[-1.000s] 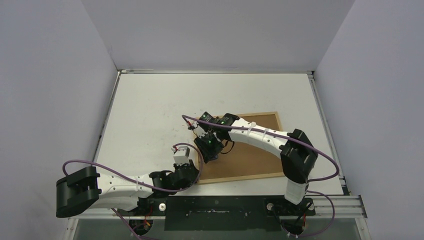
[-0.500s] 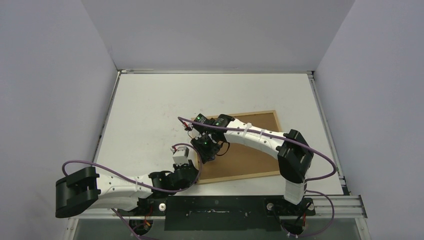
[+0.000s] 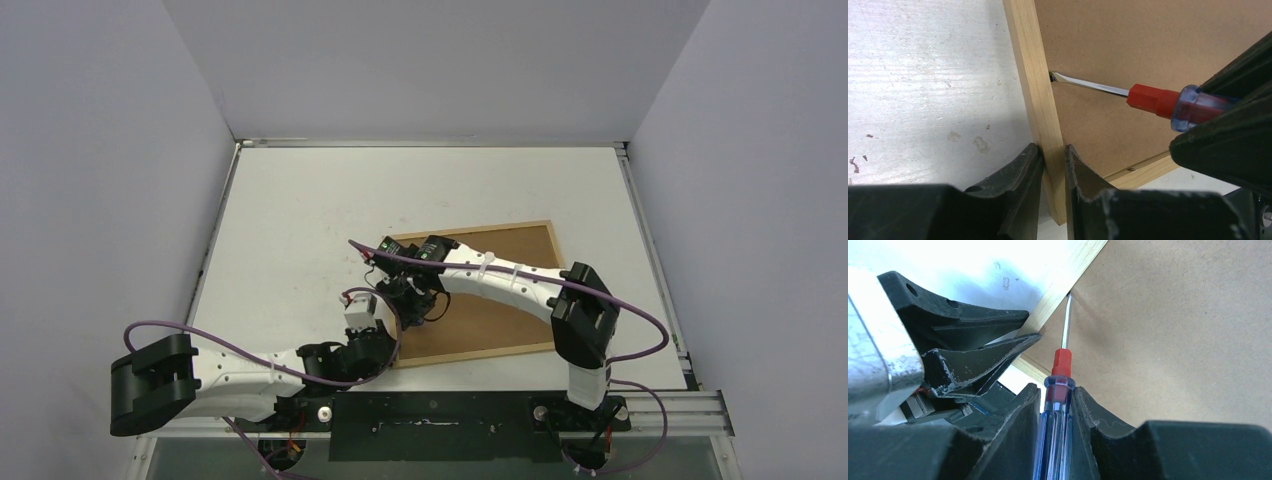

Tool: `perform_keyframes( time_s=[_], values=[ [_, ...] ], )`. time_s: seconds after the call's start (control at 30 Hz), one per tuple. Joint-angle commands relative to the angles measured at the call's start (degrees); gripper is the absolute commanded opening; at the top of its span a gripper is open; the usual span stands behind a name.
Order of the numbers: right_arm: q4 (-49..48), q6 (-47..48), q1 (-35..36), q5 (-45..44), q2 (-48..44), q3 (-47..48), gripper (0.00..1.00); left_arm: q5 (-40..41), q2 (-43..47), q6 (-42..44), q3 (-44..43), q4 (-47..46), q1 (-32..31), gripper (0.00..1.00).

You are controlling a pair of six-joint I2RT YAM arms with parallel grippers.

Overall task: Take the photo out of the frame
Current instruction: Release the photo frame item from the photo frame.

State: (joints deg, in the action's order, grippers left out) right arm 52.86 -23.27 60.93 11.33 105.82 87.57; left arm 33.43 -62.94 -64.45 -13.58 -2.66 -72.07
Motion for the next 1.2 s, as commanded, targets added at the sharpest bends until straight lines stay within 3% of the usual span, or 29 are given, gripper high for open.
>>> perform_keyframes(
  time_s=[0.0,0.43,0.67,0.87,1.17],
  values=[
    [-17.87,-2.95,4.92,7.75,1.99,6.71,0.0,-7.09,-2.65,-0.6,3.59,8.81,-0.53,0.0],
    [-18.9,-4.22,5.09,4.97,0.82,5.77,0.0,-6.98,-2.74,-0.81,3.56,9.07,-0.61,0.0],
    [-21.77,-4.73,-1.05,6.55,-6.42,-3.59,0.0,-6.52,-1.28,-1.54,3.52,10.32,-0.61,0.0],
    [-27.43,-4.17,-6.56,14.5,-13.49,-14.66,0.0,-5.93,0.92,-2.8,3.81,12.14,-0.61,0.0],
    [-28.25,-3.19,-10.01,15.25,-16.17,-20.47,0.0,-5.55,2.14,-4.05,2.89,15.22,-0.61,0.0]
  ],
)
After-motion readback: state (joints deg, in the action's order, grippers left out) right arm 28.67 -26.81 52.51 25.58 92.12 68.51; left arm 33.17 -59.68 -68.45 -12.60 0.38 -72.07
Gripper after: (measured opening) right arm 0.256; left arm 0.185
